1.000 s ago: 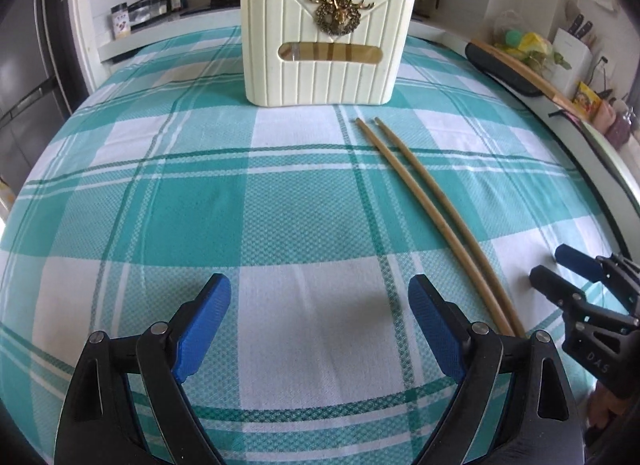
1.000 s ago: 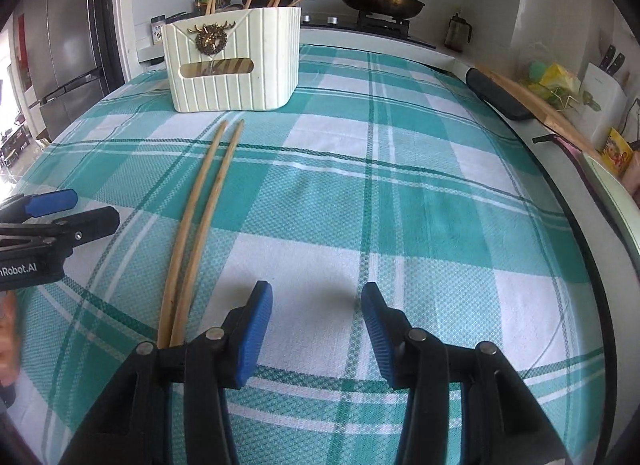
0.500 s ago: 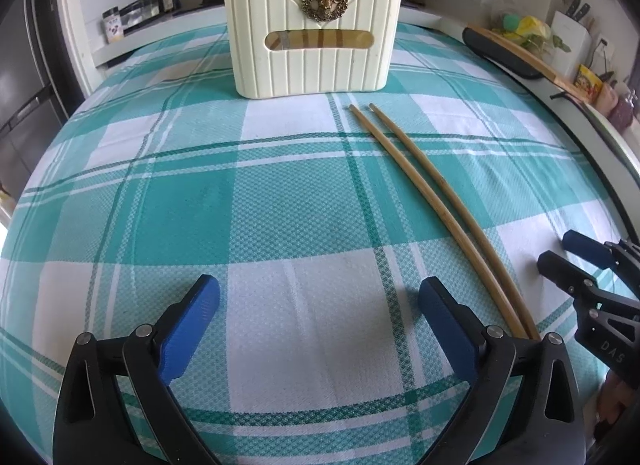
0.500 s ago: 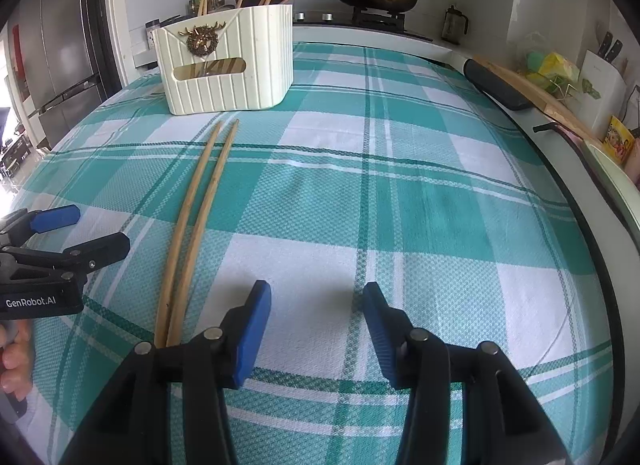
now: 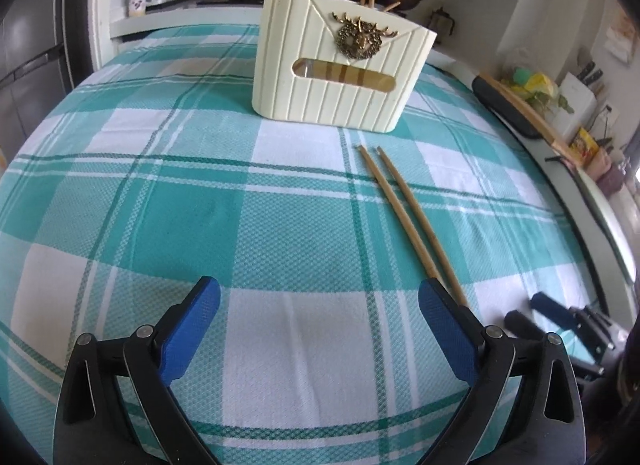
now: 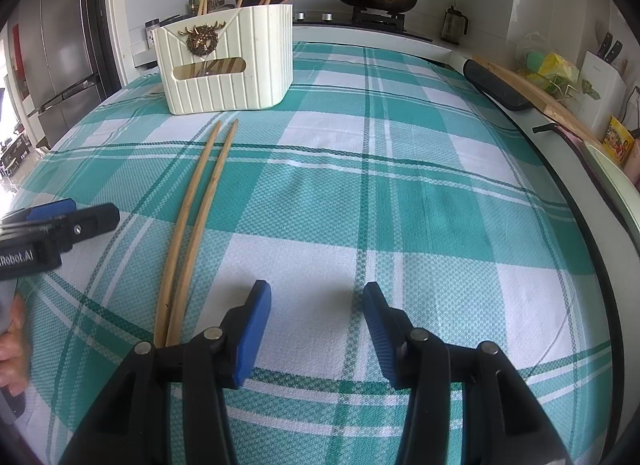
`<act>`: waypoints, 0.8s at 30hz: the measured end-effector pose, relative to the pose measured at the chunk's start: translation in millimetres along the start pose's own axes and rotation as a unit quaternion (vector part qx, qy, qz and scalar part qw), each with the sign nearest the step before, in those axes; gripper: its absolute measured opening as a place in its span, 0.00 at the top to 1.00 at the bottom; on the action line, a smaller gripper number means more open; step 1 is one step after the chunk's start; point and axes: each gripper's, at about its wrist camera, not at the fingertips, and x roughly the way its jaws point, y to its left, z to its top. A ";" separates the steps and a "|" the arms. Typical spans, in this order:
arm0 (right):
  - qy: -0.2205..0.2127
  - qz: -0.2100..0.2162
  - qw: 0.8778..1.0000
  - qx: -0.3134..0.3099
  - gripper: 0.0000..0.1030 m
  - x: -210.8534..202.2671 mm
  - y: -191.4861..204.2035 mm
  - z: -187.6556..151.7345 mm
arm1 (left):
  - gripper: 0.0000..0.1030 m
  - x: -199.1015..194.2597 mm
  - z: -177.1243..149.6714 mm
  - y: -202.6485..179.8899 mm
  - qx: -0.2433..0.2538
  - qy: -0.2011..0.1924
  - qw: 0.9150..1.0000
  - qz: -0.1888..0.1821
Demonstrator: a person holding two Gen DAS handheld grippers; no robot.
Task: Organize utensils
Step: 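Move both open tools back over the last two chopsticks on the cloth, then close the left tool on a chopstick while the right tool grasps the other chopstick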
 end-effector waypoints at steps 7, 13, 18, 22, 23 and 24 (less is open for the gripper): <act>0.000 0.001 1.000 0.001 0.53 0.5 0.3 0.3 | 0.05 18.9 19.6 -44.7 0.053 -0.004 0.998 0.016; 0.000 0.002 1.000 0.003 0.53 0.4 -0.2 0.4 | 0.15 40.9 11.0 -61.0 0.091 0.023 0.993 0.070; 0.000 0.004 1.000 0.005 0.53 0.4 -0.6 0.4 | 0.52 36.3 5.8 -62.9 0.112 0.015 0.991 0.070; 0.000 0.012 1.000 0.012 0.53 0.3 -3.1 0.3 | 0.92 31.2 5.8 -57.9 0.121 0.019 0.991 0.061; -0.001 0.016 1.000 0.016 0.53 -0.2 -4.2 0.3 | 0.93 29.7 5.9 -54.4 0.119 0.019 0.991 0.059; -0.003 0.020 1.000 0.019 0.53 -1.3 -5.7 0.6 | 0.94 28.1 6.2 -51.3 0.117 0.020 0.991 0.060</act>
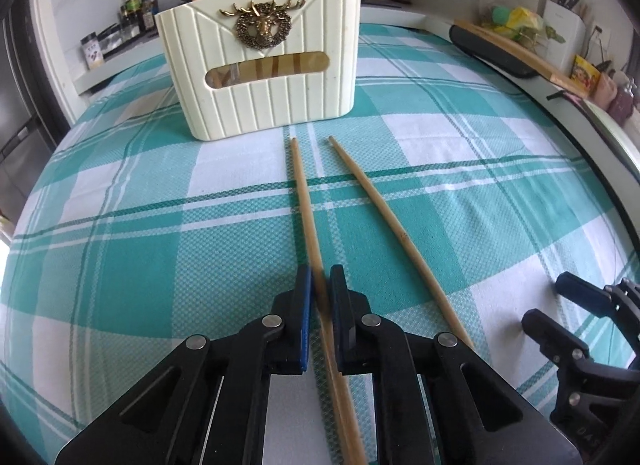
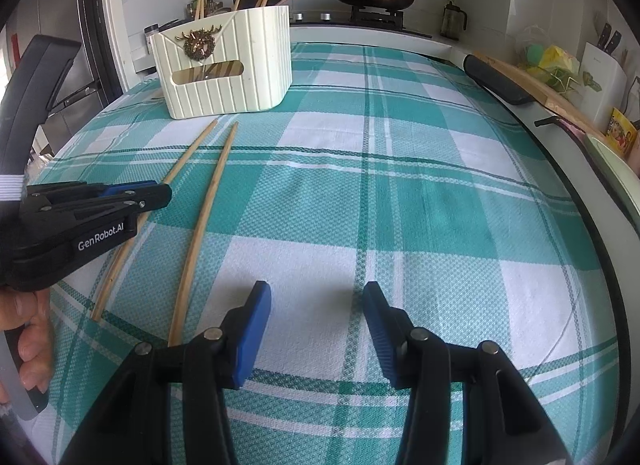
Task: Organize utensils
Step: 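Close the left tool on a chopstick while the right tool grasps the other chopstick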
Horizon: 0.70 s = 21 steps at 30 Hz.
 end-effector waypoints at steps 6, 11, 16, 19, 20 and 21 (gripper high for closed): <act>-0.004 0.047 0.999 -0.027 0.53 -8.7 27.4 24.6 | 0.95 -13.1 -15.0 34.1 -0.021 0.005 1.000 0.007; 0.026 0.062 0.992 -0.103 0.58 16.3 79.4 43.1 | 0.95 -24.2 -29.2 60.8 -0.041 0.009 0.999 0.012; 0.045 0.039 0.994 -0.093 0.94 26.7 80.3 35.0 | 0.95 -35.4 -43.4 83.7 -0.050 0.016 0.999 0.005; 0.057 0.024 0.993 -0.101 0.94 14.1 73.3 22.1 | 0.95 -42.1 -52.8 93.2 -0.044 0.023 0.999 -0.006; 0.064 0.020 0.993 -0.101 0.94 8.3 68.9 15.7 | 0.94 -44.9 -56.3 96.0 -0.040 0.026 0.999 -0.011; 0.070 0.016 0.992 -0.101 0.94 1.8 63.8 9.0 | 0.94 -47.5 -59.1 97.5 -0.035 0.029 0.999 -0.016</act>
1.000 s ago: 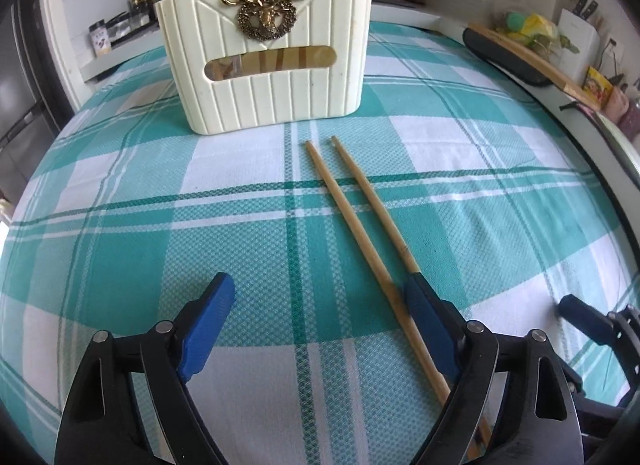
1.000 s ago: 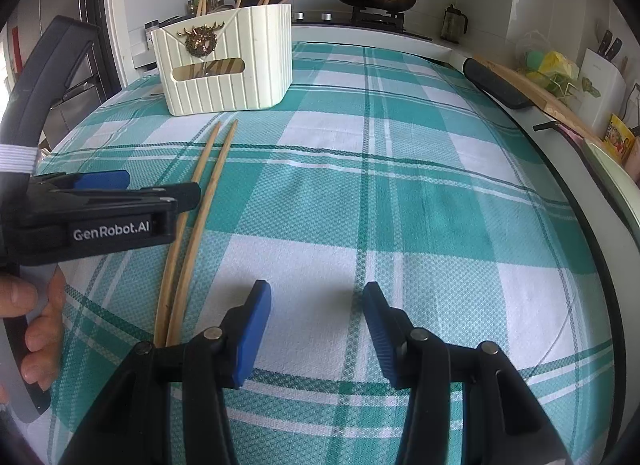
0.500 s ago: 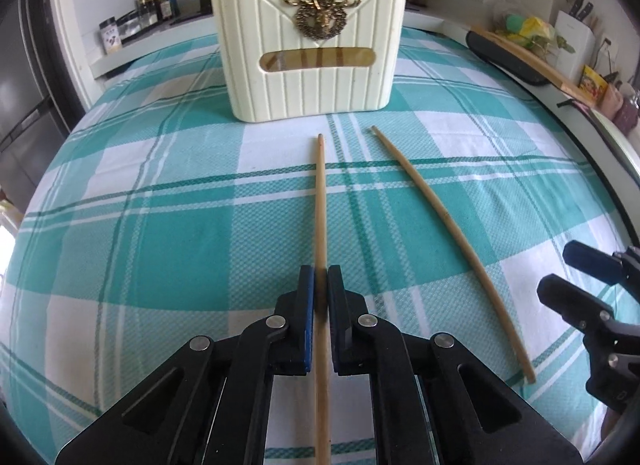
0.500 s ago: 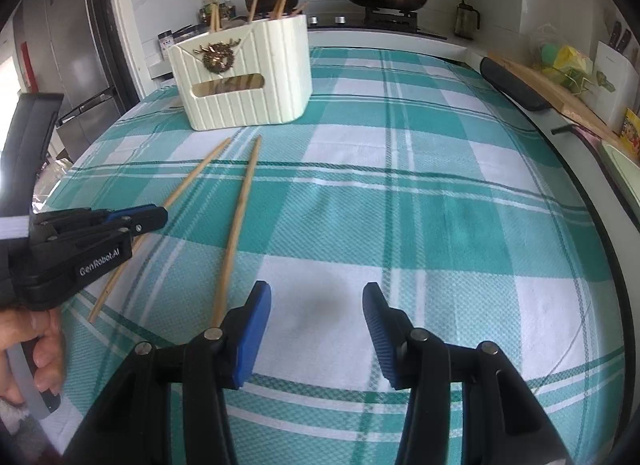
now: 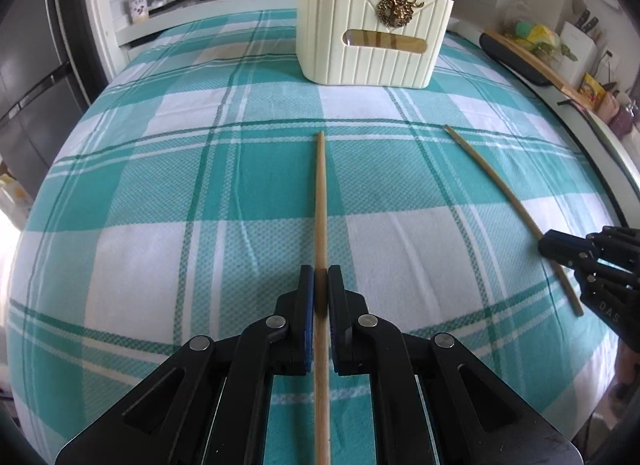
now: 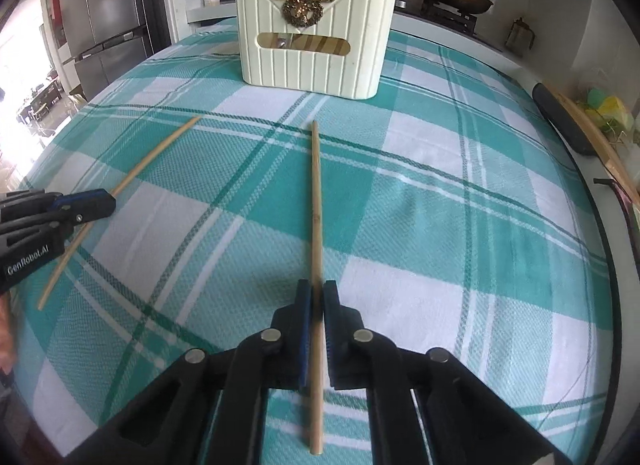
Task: Organize utensils
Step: 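Close the left tool on a chopstick while the right tool grasps the other chopstick, then lower both chopsticks into the cream holder and open both tools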
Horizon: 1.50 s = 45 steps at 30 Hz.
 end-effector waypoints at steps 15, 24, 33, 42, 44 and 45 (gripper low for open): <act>0.071 0.052 0.996 -0.001 0.61 -7.6 -30.2 20.5 | 0.32 13.1 39.4 9.6 0.086 0.057 0.993 -0.062; 0.082 0.044 0.995 -0.028 0.93 35.5 -14.9 64.0 | 0.93 41.1 64.3 3.9 0.109 0.079 0.990 -0.043; -0.048 0.085 0.995 0.015 0.94 -41.1 -25.9 75.0 | 0.95 -39.4 68.1 16.8 0.052 -0.052 0.992 -0.101; -0.171 0.095 0.980 0.025 0.94 -127.4 -31.3 74.0 | 0.95 -117.4 71.9 13.0 0.039 -0.167 0.975 -0.143; -0.195 0.092 0.976 0.030 0.94 -137.6 -34.2 79.3 | 0.96 -126.7 81.0 14.1 0.033 -0.185 0.971 -0.148; -0.207 0.089 0.974 0.032 0.94 -142.3 -36.1 84.7 | 0.96 -131.0 87.5 15.2 0.029 -0.193 0.969 -0.151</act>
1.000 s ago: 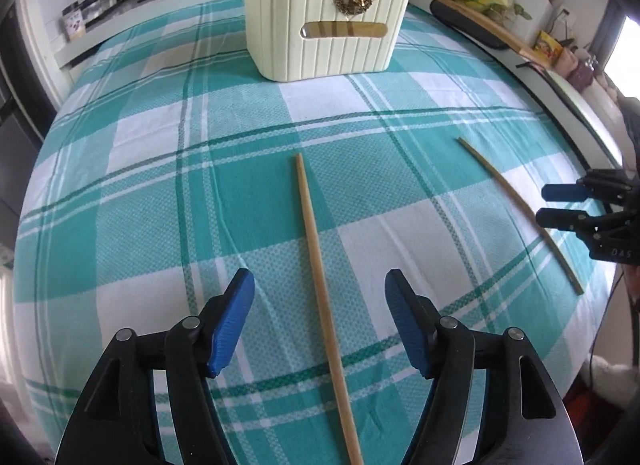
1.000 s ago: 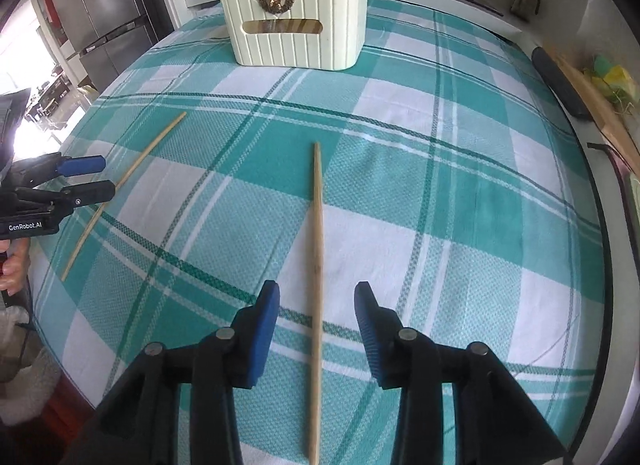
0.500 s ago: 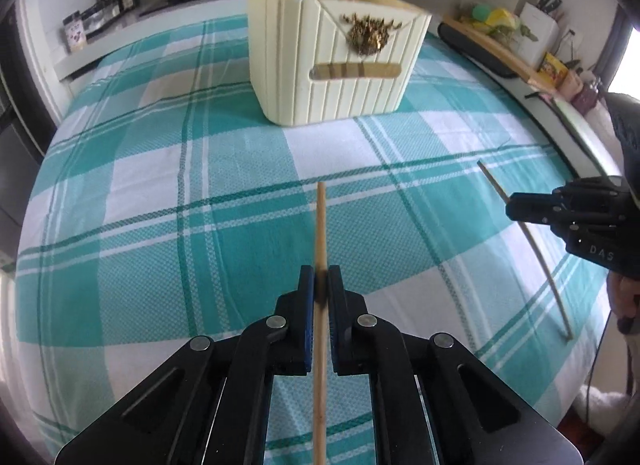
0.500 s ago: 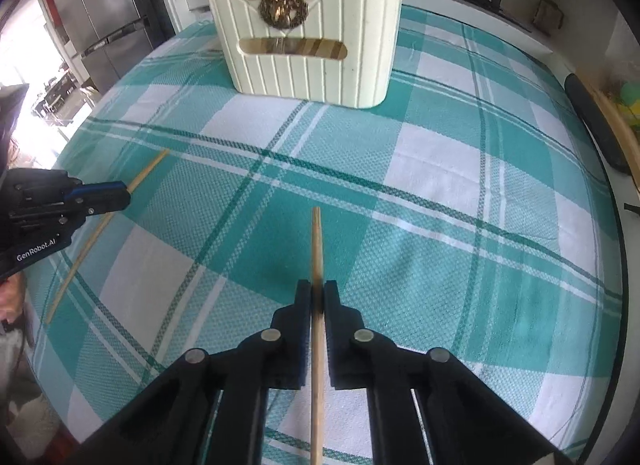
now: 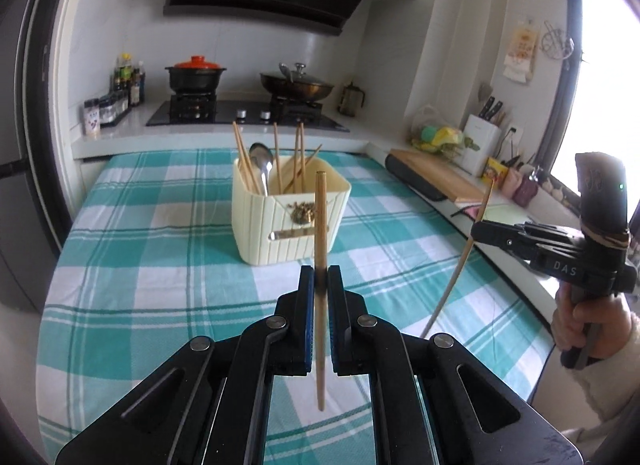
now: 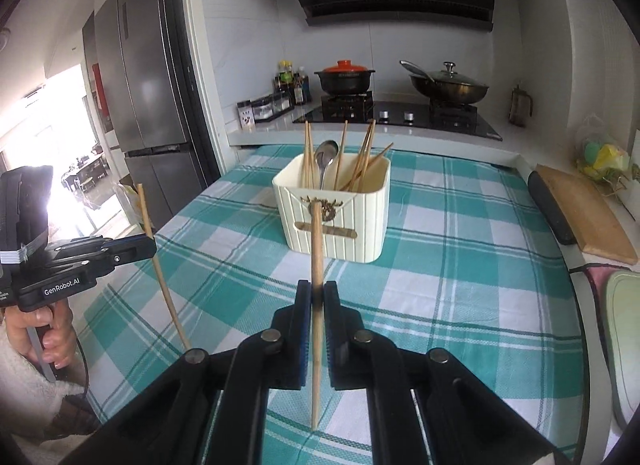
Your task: Organize utensils
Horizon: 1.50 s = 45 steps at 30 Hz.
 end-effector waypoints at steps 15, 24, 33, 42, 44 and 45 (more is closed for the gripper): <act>-0.137 -0.031 0.990 -0.027 0.94 33.0 -23.1 186.6 | 0.96 61.5 184.8 34.3 -0.015 -0.108 0.992 0.055; 0.021 -0.015 0.999 0.039 0.94 168.5 -65.2 185.0 | 0.96 177.9 168.2 75.7 -0.045 0.014 0.995 0.092; 0.121 -0.035 0.990 0.064 0.77 237.2 -88.3 140.0 | 0.33 203.2 125.8 80.6 -0.031 0.068 0.989 0.126; 0.010 -0.083 0.996 0.035 0.17 126.3 -50.1 110.3 | 0.00 97.8 82.1 17.5 0.012 -0.030 0.983 0.181; -0.005 -0.088 0.996 0.024 0.17 99.2 -32.1 97.3 | 0.00 76.7 69.4 1.4 0.015 -0.038 0.983 0.177; -0.009 -0.088 0.996 0.022 0.17 86.6 -23.6 90.2 | 0.00 68.7 63.6 -5.8 0.017 -0.033 0.983 0.177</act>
